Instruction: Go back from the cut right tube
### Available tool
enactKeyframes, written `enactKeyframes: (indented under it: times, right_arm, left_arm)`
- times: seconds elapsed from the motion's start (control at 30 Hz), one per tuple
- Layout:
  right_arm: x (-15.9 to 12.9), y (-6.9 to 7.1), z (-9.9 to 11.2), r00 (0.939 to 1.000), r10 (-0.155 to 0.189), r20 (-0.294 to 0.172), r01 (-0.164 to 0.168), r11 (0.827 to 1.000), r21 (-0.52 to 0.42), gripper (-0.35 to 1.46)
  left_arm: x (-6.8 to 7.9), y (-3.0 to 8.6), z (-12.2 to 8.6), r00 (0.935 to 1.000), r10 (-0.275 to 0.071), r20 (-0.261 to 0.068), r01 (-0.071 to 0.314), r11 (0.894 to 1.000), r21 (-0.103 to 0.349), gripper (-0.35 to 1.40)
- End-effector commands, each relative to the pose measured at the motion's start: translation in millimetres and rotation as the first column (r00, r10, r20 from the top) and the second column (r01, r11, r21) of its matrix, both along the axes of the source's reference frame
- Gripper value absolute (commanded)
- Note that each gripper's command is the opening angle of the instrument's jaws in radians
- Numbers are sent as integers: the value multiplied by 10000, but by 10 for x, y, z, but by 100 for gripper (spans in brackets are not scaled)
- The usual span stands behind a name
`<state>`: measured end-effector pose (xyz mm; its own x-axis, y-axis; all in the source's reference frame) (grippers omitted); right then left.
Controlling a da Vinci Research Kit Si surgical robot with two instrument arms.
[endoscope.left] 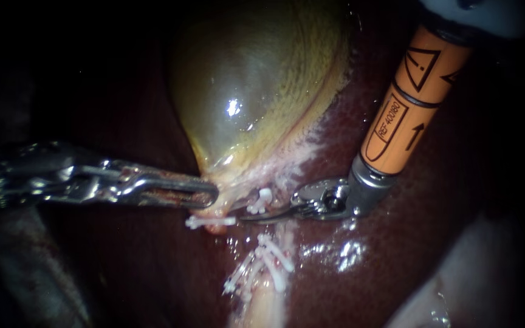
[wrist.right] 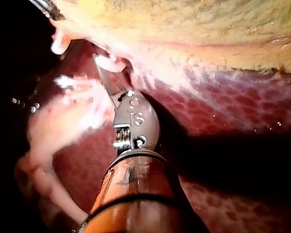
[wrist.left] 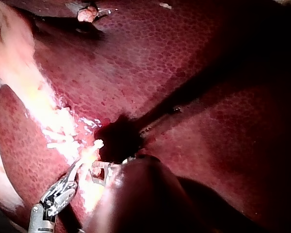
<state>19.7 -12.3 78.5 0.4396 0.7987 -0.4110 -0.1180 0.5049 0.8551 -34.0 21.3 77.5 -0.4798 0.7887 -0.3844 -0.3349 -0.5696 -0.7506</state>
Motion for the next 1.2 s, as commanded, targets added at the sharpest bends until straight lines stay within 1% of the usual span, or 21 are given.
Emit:
enactKeyframes:
  times: [0.03,0.3,0.5,0.6,0.67,0.7,0.77,0.97,1.2]
  right_arm:
    - [0,0,0,10000,0,-1,0,10000,2,-35]
    - [0,-1,-1,10000,-5,-5,5,10000,1,-35]
    - [0,-7,-7,10000,-3,-28,3,10000,-32,-33]
    - [0,-10,-10,10000,20,-76,-20,9999,-108,22]
    - [0,-12,-12,9999,46,-120,-48,9998,-184,51]
    - [0,-12,-12,9999,55,-134,-58,9998,-211,61]
    - [-1,-13,-12,9999,62,-150,-66,9997,-240,74]
    - [-5,-18,-9,9998,1,-202,-8,9993,-380,88]
    - [-13,-20,-10,9996,-78,-258,65,9987,-496,89]
  left_arm:
    - [0,0,0,10000,6,5,-6,10000,3,-35]
    - [-1,0,0,10000,4,3,-4,10000,1,-35]
    - [-1,0,0,10000,2,2,-2,10000,0,-35]
    - [-1,0,0,10000,2,2,-2,10000,1,-35]
    - [-1,0,0,10000,2,2,-2,10000,1,-35]
    - [-1,0,0,10000,2,2,-2,10000,1,-35]
    - [-1,0,0,10000,1,1,-1,10000,1,-35]
    - [-1,0,0,10000,0,0,0,10000,1,-35]
    - [-1,0,0,10000,-1,0,1,10000,1,-35]
